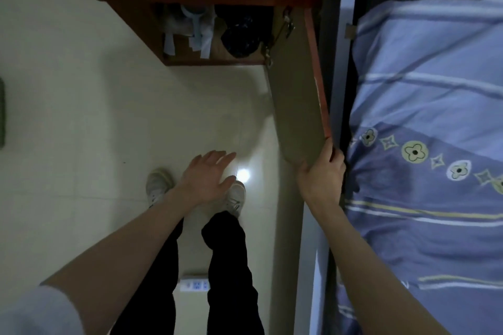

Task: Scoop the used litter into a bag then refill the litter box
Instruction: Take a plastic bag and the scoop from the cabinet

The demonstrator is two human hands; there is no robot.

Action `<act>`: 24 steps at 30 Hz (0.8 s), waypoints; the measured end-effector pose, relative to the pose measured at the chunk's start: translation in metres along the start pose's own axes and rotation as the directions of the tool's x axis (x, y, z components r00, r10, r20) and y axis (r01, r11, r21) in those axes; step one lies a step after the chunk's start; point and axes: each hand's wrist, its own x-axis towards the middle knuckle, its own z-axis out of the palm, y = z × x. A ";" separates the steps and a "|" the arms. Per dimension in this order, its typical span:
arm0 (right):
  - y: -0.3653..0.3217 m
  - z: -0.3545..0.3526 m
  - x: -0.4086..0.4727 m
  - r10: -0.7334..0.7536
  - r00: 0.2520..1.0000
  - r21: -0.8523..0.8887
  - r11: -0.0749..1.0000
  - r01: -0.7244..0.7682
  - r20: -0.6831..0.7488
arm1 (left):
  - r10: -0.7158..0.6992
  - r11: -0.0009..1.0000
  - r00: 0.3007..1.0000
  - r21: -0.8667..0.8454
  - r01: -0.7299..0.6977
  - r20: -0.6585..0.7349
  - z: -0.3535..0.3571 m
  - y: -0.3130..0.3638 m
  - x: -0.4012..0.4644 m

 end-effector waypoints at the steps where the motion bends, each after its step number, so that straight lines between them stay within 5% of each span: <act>1: 0.001 -0.003 0.002 -0.005 1.000 -0.006 1.000 0.005 0.003 | -0.005 1.000 1.000 0.027 0.005 -0.010 -0.005 -0.002 0.001; 5: -0.006 -0.008 0.002 -0.044 0.999 -0.047 0.998 0.045 0.027 | -0.015 0.999 0.998 0.038 0.017 -0.066 -0.022 -0.010 -0.001; 14: -0.098 0.009 0.010 -0.487 0.873 -0.098 0.867 0.488 0.038 | 0.001 0.993 0.985 0.116 0.020 -0.174 -0.066 -0.063 0.005; 24: -0.168 0.120 0.086 -0.563 0.815 -0.101 0.810 0.577 0.136 | -0.045 0.975 0.975 0.202 0.090 -0.219 -0.045 -0.169 0.065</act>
